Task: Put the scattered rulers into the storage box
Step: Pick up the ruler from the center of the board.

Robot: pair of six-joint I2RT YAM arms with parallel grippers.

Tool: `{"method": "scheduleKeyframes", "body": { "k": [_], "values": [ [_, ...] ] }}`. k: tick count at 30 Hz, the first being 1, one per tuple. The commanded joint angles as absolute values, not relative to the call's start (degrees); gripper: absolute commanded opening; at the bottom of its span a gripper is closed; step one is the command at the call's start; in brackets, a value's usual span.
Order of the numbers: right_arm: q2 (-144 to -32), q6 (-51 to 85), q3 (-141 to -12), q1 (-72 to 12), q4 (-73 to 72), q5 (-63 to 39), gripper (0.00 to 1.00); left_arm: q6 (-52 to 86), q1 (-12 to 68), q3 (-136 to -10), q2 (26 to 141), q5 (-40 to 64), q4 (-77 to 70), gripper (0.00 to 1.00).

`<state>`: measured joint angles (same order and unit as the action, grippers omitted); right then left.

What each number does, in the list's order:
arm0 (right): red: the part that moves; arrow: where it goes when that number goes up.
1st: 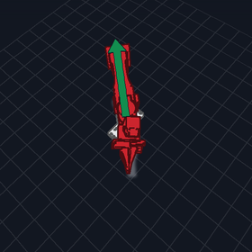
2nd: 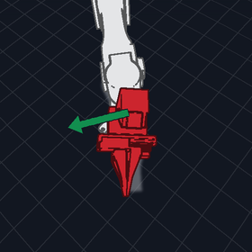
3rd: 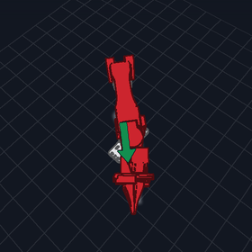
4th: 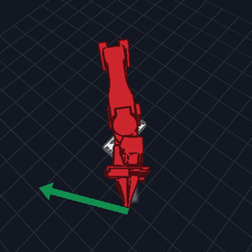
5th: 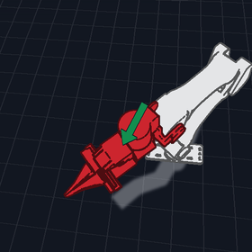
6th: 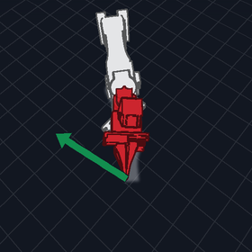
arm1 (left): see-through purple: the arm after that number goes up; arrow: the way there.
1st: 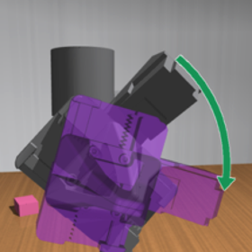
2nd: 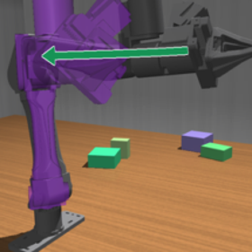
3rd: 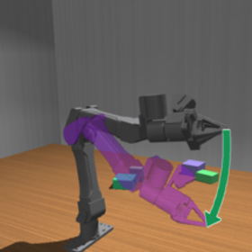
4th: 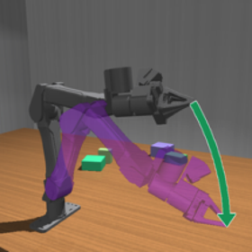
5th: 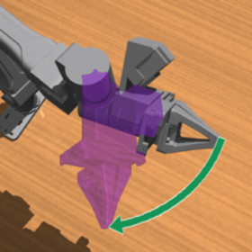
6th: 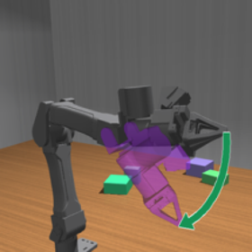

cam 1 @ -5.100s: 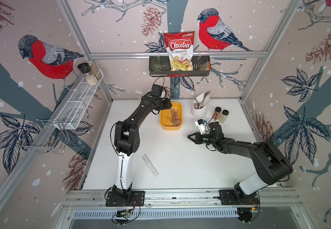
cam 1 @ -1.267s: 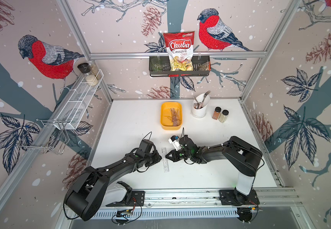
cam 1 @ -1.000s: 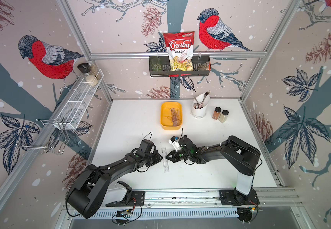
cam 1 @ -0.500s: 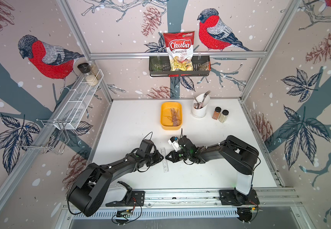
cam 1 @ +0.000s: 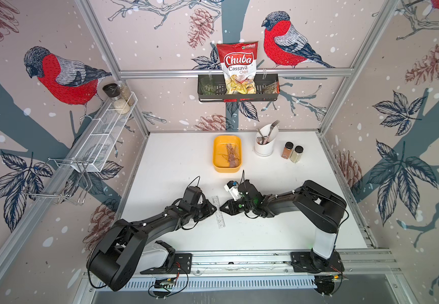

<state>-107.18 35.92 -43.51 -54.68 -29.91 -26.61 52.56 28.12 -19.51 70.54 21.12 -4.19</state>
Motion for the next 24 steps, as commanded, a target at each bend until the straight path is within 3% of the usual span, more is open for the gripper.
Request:
{"method": "scheduleKeyframes", "body": {
  "k": [1, 5, 24],
  "values": [
    [-106.79, 36.12, -43.33, -54.84, -32.07, -27.84, 0.25, 52.67, 27.18, -19.03, 69.23, 19.86, -1.86, 0.37],
    [-107.52, 36.21, -43.74, -55.07, -32.36, -28.33, 0.25, 52.74, 26.89, -19.06, 68.62, 19.84, -1.72, 0.42],
    [-109.55, 36.12, -45.05, -55.38, -31.36, -28.44, 0.20, 52.92, 26.88, -18.64, 70.07, 20.87, -3.14, 0.42]
  ]
}}
